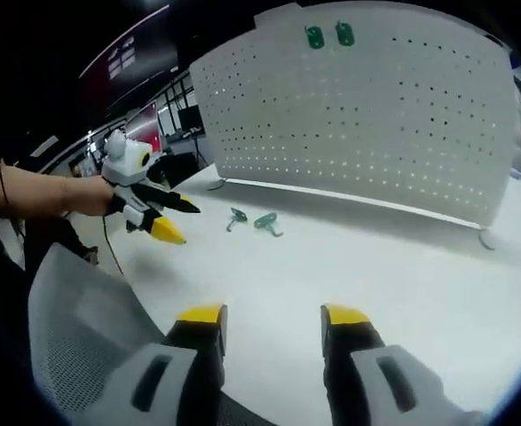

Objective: Insert the hook assembly into the mounting plate slot until the hook locks in place.

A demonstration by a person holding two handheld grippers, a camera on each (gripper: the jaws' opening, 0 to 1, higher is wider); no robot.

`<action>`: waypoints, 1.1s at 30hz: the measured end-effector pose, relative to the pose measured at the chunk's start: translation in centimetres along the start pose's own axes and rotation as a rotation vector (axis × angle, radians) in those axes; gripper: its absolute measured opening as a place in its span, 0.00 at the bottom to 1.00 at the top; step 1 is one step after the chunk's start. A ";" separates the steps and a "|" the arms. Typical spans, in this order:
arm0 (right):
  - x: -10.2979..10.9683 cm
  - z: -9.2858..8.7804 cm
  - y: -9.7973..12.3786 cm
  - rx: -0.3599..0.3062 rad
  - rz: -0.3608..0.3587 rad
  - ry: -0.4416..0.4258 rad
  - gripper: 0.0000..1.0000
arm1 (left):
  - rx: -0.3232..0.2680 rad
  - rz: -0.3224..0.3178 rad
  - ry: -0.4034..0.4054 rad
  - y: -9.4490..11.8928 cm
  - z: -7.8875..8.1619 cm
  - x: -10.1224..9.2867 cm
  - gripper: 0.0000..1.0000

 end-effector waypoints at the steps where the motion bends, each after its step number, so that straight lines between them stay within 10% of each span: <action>1: 0.0 0.0 0.0 0.002 0.002 0.000 0.39 | 0.005 0.001 -0.014 -0.4 0.3 0.2 0.76; 22: -0.1 -0.7 -0.5 0.041 0.016 0.000 0.39 | 0.117 -0.008 -0.224 -5.8 4.0 3.0 0.52; 33: 0.0 -1.0 -0.7 0.056 0.027 -0.019 0.39 | 0.195 -0.025 -0.286 -6.4 4.7 3.7 0.17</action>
Point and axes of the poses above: the point that each gripper's makers call its tool centre point, and the gripper's own axes: y roughly backward along the fingers, x roughly to its left, z roughly out of its top, the point moved 7 cm from there along y, roughly backward along the fingers, and after that the axes turned 10 degrees about y, right-handed, at the moved point
